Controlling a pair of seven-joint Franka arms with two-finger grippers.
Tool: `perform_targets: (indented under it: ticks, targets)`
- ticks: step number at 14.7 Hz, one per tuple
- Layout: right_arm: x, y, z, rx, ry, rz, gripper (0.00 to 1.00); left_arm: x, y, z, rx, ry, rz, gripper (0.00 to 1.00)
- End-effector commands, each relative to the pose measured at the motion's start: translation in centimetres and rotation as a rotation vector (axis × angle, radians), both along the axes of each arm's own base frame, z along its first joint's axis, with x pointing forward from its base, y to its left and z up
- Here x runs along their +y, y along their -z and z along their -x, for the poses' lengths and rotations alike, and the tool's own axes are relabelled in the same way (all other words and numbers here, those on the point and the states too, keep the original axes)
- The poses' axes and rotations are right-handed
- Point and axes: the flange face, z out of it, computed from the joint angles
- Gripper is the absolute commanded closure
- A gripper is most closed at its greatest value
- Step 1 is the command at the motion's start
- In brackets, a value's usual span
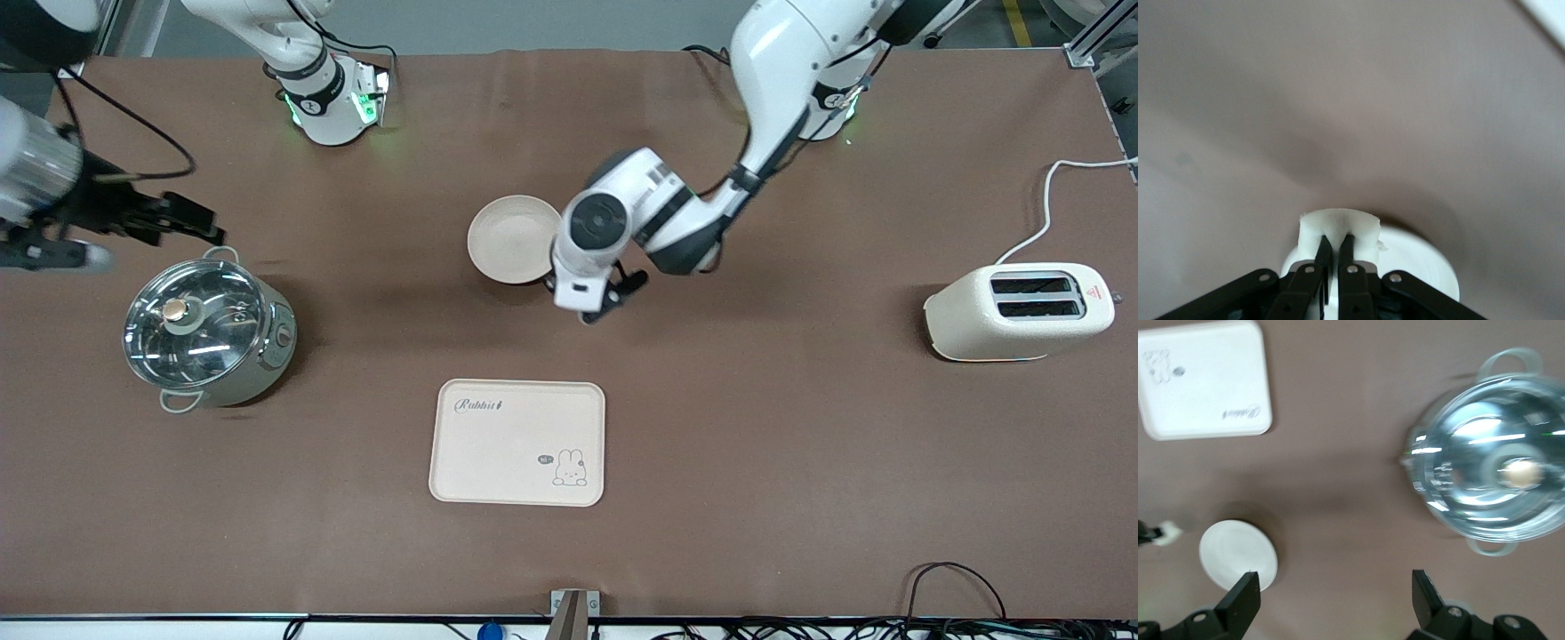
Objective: Place bun in plate and plate on tray
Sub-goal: 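Carry the bun over the plate while the right gripper approaches the plate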
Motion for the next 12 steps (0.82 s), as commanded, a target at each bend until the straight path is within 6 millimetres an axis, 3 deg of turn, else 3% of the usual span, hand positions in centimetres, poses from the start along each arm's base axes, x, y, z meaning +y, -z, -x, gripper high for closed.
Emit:
perform_targets:
  ticks: [1, 3, 5, 7, 8, 9, 12]
  targets:
    - [3.2, 5.5, 2.8, 0.021, 0.008, -0.055, 0.0, -3.9, 1.4, 3.9, -0.014, -0.018, 0.034, 0.97]
    - [4.7, 9.3, 4.7, 0.019, 0.009, -0.065, 0.0, -6.3, 3.3, 6.7, -0.024, -0.035, 0.051, 0.96]
    - [6.2, 13.4, 6.5, 0.027, 0.033, -0.103, 0.0, -7.0, 5.1, 7.9, -0.018, -0.04, 0.045, 0.83]
    - [8.0, 17.1, 8.3, -0.001, 0.036, -0.104, 0.0, -7.1, 5.6, 8.1, -0.016, -0.038, 0.044, 0.51]
    - [9.2, 18.9, 9.5, -0.018, 0.041, -0.113, 0.0, -6.9, 5.6, 7.9, -0.02, -0.041, 0.043, 0.14]
    - [10.3, 20.1, 10.3, -0.042, 0.044, -0.12, 0.0, -6.8, 5.0, 7.3, -0.029, -0.046, 0.049, 0.0]
    - [13.0, 23.0, 12.8, -0.095, 0.087, -0.156, 0.0, -4.4, 1.4, 3.1, -0.119, -0.071, 0.038, 0.0]
